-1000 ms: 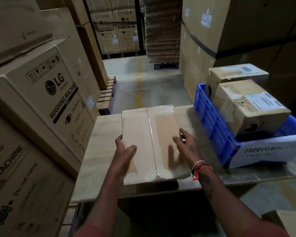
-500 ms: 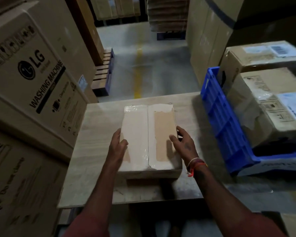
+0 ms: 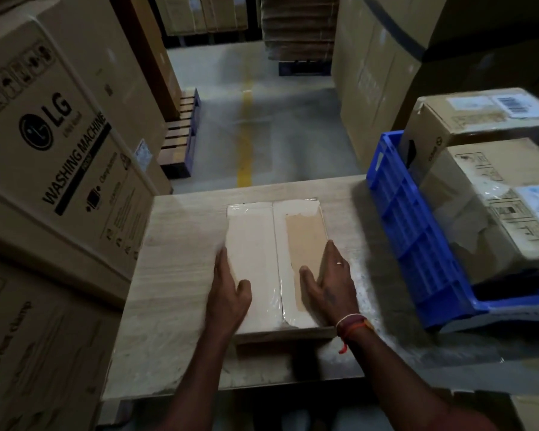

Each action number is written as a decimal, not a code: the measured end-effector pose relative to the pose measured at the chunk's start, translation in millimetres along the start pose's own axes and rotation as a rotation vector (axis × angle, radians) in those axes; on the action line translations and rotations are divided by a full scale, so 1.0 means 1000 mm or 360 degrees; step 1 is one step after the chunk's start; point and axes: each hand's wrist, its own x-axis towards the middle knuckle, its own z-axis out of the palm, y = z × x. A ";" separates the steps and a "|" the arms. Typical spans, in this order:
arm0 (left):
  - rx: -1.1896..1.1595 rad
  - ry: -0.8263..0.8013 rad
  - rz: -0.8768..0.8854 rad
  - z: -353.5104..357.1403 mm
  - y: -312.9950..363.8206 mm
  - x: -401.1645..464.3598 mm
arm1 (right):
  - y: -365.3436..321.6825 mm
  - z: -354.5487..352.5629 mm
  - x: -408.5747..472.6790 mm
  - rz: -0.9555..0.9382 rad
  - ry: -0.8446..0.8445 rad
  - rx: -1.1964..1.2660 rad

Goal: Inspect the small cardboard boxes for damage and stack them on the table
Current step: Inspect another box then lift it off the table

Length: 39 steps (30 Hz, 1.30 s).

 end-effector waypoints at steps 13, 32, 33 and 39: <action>0.1245 -0.0068 0.0531 0.022 -0.007 -0.004 | 0.006 0.021 0.000 -0.0706 -0.0125 -0.1036; 0.1002 0.0051 0.0563 0.022 0.030 0.017 | -0.018 0.022 0.008 -0.0612 -0.0005 -0.0747; 0.1039 0.0033 0.0543 0.021 0.033 0.033 | -0.024 0.022 0.026 -0.0595 -0.0040 -0.0773; 0.1218 -0.0043 0.0548 0.030 0.010 0.072 | -0.020 0.036 0.060 -0.0530 -0.0072 -0.0937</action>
